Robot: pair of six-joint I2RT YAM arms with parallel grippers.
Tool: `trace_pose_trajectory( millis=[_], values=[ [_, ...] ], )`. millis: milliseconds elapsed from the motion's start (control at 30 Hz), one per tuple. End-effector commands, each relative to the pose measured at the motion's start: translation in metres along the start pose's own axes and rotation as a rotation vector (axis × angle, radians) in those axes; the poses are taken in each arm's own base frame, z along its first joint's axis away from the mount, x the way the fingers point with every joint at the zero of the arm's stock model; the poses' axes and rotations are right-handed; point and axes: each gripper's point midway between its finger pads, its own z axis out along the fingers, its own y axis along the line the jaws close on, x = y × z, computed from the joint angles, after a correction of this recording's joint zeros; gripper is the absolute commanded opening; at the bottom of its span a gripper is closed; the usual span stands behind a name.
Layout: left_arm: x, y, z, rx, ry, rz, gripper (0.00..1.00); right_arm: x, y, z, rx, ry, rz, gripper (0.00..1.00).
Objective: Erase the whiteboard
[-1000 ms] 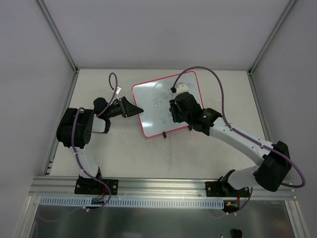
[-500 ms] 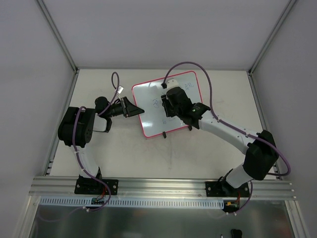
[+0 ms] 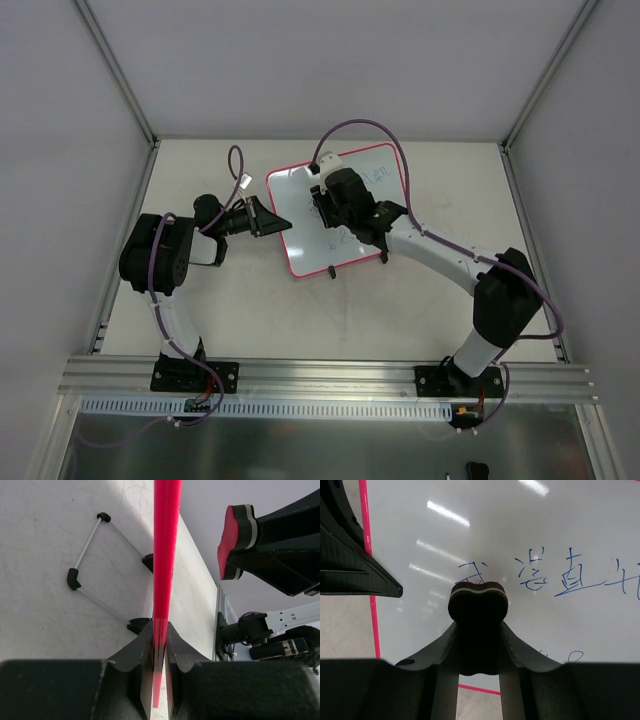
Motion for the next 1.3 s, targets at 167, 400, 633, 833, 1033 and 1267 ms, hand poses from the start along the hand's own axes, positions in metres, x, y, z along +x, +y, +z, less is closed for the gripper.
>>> trace_pose_trajectory(
  millis=[167,400,633,833,1033,1267],
  values=[
    [-0.028,-0.045,0.003,0.183,-0.075,0.407,0.02,-0.038,0.016,0.011,-0.107,-0.081,-0.030,0.00],
    [-0.026,-0.044,0.002,0.183,-0.071,0.427,0.00,-0.029,0.020,0.024,-0.118,-0.055,-0.065,0.00],
    [-0.023,-0.042,0.002,0.182,-0.067,0.437,0.00,-0.023,0.026,0.034,-0.134,-0.084,-0.063,0.00],
    [-0.020,-0.041,0.003,0.182,-0.061,0.433,0.00,-0.024,0.032,0.039,-0.137,-0.190,-0.072,0.00],
    [-0.019,-0.040,0.004,0.183,-0.061,0.436,0.00,-0.014,0.030,0.048,-0.095,-0.166,-0.087,0.00],
    [-0.018,-0.043,0.004,0.187,-0.057,0.447,0.00,-0.008,0.031,0.055,-0.037,-0.150,-0.138,0.00]
  ],
)
